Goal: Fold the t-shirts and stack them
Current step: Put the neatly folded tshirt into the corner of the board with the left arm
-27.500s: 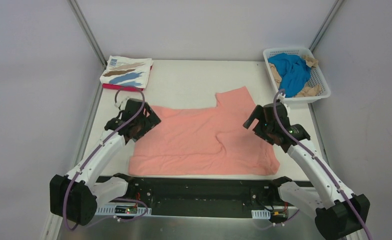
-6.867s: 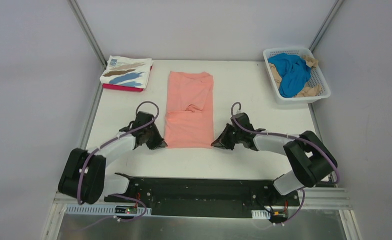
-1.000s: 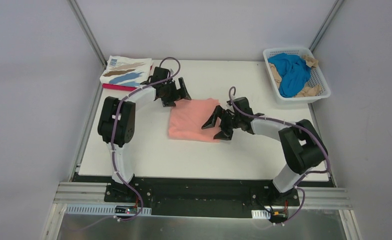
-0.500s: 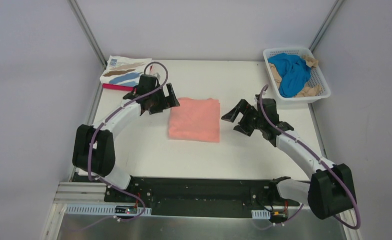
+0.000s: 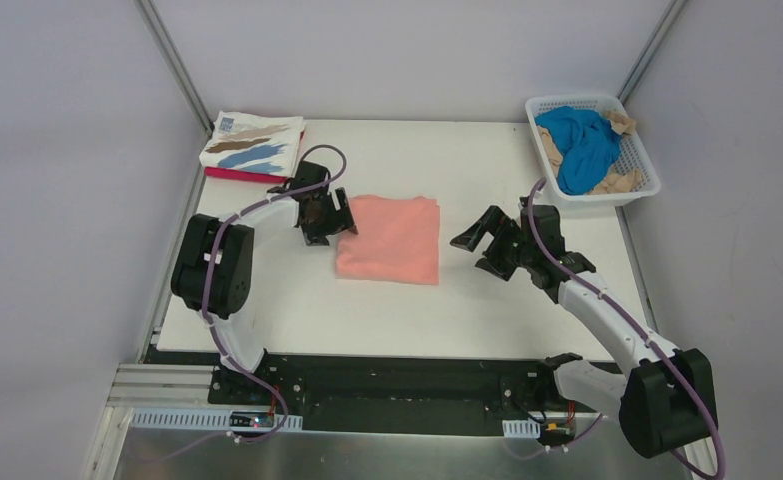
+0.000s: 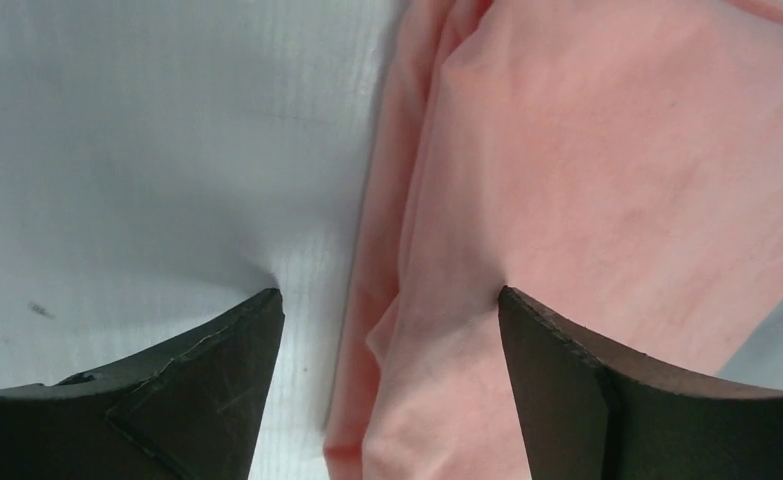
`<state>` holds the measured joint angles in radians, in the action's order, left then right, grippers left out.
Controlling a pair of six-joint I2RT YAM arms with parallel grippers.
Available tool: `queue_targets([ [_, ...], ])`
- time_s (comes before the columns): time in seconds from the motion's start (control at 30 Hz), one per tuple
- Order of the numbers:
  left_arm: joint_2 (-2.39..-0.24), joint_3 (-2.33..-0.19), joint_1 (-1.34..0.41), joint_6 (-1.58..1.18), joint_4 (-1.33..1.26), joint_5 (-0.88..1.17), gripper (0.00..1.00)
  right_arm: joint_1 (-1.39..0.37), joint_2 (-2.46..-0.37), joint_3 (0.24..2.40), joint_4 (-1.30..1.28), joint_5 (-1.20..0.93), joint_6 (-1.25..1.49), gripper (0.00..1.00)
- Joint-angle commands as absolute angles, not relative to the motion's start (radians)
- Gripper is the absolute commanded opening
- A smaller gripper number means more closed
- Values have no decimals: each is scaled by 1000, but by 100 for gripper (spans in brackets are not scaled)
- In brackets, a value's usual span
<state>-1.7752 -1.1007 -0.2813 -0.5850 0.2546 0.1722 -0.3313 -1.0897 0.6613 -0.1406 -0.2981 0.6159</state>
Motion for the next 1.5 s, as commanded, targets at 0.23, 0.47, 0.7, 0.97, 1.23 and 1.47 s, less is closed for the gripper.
queue_targets([
  [0.23,-1936,-1152,-381,-631,271,102,43,-320,-1099,670,-161,-280,590,100],
  [0.47,-2015,-1235,-437,-605,335,-86,0,-305,-1109,665,-172,-262,570,100],
  [0.7,-1967,-1353,-454,-434,389,-382,0,-290,-1119,672,-209,-208,520,100],
  [0.97,-2028,-1577,-440,-63,304,-634,0,-286,-1119,675,-242,-134,453,100],
  [1.23,-2155,-1839,-320,201,207,-596,0,-285,-1110,666,-233,-58,388,100],
  [1.47,-2258,-2038,-234,331,109,-549,0,-285,-1090,636,-184,-8,360,99],
])
